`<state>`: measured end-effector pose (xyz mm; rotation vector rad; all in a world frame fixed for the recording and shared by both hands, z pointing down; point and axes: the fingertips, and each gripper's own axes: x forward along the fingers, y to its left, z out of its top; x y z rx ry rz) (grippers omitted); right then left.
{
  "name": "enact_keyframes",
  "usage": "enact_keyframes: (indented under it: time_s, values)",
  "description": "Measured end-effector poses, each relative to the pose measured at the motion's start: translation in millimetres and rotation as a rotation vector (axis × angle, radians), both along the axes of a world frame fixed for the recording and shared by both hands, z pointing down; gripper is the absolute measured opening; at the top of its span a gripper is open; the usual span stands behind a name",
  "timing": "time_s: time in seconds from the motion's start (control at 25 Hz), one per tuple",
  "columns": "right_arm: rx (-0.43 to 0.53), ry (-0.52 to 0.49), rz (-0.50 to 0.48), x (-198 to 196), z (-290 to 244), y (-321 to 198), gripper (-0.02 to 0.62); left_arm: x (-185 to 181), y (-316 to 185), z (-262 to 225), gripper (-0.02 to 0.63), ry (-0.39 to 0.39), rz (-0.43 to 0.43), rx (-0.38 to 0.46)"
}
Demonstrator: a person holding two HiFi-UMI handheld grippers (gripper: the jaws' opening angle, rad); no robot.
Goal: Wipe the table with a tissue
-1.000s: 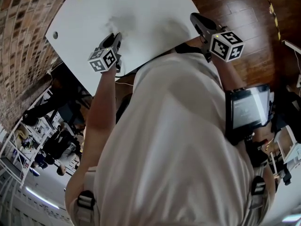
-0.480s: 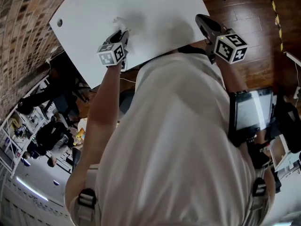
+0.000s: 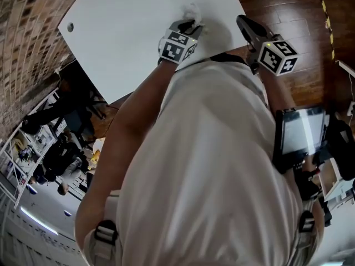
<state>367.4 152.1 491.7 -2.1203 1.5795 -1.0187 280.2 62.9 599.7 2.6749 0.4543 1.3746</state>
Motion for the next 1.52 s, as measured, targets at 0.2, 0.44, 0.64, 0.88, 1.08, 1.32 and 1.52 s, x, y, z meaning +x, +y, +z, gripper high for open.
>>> enact_keyframes:
  time_s: [0.2,0.44,0.64,0.88,1.08,1.32,1.52]
  values:
    - [-0.016,0.012,0.046,17,0,14,0.008,17,49,0,0.098,-0.004,0.141,-0.055]
    - [0.005,0.013,0.048,27,-4,15,0.008,15,76,-22,0.098,0.011,0.167,-0.253]
    - [0.022,0.006,0.021,31,-4,8,0.008,13,81,-52,0.099,0.096,0.092,-0.373]
    - [0.035,-0.007,-0.097,24,5,-23,0.008,4,48,-58,0.1,0.172,-0.065,-0.346]
    - [0.044,-0.004,-0.271,-11,2,-71,0.008,-28,-15,-64,0.1,0.234,-0.303,-0.313]
    - [0.045,0.062,-0.429,-86,-1,-133,0.008,-117,-93,-68,0.1,0.322,-0.544,-0.301]
    - [0.076,0.093,-0.569,-113,-19,-156,0.008,-139,-133,-83,0.1,0.404,-0.697,-0.258]
